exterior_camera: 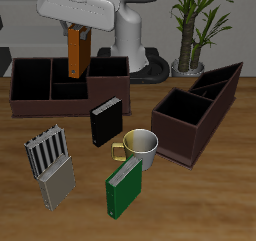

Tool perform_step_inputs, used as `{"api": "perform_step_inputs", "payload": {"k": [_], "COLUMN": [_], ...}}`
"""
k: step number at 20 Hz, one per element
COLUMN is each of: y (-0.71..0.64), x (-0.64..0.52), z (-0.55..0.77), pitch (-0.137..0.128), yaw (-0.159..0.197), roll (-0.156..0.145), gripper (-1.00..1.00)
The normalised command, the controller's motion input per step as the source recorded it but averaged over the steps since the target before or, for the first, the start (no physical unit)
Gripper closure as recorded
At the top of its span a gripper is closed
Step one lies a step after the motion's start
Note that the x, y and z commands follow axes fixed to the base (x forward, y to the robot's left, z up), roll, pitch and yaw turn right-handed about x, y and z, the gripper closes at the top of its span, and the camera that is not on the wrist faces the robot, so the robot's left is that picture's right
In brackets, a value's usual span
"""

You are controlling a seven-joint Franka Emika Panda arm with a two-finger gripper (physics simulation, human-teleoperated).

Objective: Place the orange book into the left desk caddy's right compartment and place the striped book into the back desk caddy's front compartment and place the yellow book into the back desk caddy's back compartment

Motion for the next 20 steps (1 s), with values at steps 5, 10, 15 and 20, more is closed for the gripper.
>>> {"api": "perform_step_inputs", "payload": {"k": [5, 10, 15, 20], "y": [0.61, 0.70, 0.67, 0.50], "x": [-0.17, -0.10, 0.13, 0.13], "z": [0.20, 0.17, 0.06, 0.04], "pitch": [0.020, 0.014, 0.066, 0.004], "yaw": [-0.007, -0.011, -0.108, -0.089], "roll": [0.057, 0.040, 0.016, 0.019], "gripper": [1.00, 1.00, 1.00, 1.00]}}
